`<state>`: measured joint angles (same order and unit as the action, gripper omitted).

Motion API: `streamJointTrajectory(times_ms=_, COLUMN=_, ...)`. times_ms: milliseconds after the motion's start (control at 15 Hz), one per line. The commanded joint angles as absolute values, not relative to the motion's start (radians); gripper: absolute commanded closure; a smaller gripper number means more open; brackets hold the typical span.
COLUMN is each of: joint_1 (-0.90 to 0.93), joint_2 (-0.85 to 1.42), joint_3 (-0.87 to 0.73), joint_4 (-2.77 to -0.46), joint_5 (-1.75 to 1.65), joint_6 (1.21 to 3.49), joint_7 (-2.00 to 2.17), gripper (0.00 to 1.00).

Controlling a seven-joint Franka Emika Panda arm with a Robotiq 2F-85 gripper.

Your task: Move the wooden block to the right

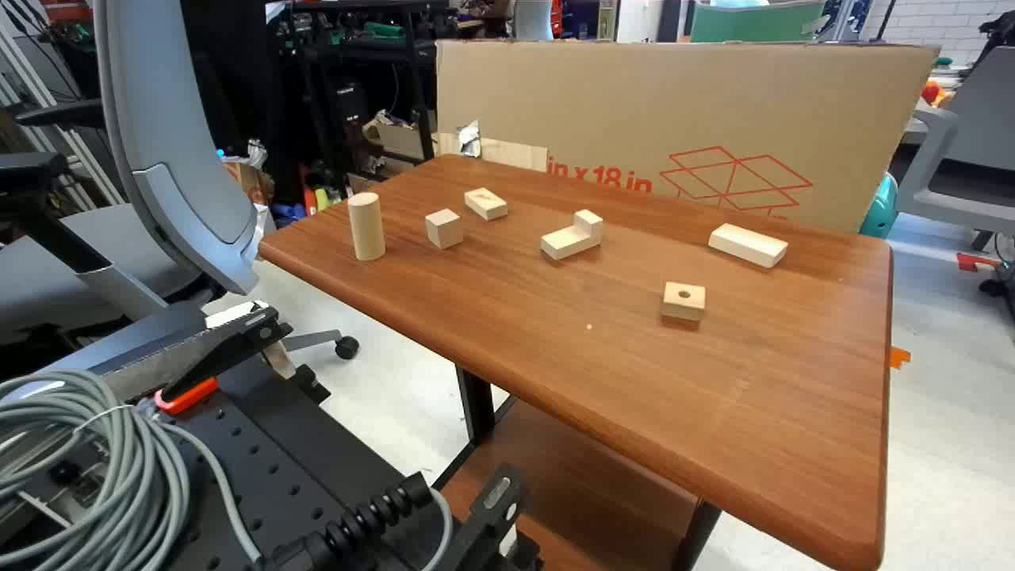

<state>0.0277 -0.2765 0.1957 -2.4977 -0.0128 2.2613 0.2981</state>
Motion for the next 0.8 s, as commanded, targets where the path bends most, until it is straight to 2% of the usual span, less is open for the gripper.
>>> streamJointTrajectory(times_ms=0, joint_1=0.044, joint_2=-0.276, joint_3=0.179, joint_4=-2.496, joint_5=-0.018, joint_6=2.259, joint_7=0.302, gripper=0.0)
streamJointTrajectory(times_ms=733, joint_1=0.026, joint_2=-0.254, joint_3=0.152, joint_4=-2.462, joint_5=-0.016, joint_6=2.258, joint_7=0.309, gripper=0.0)
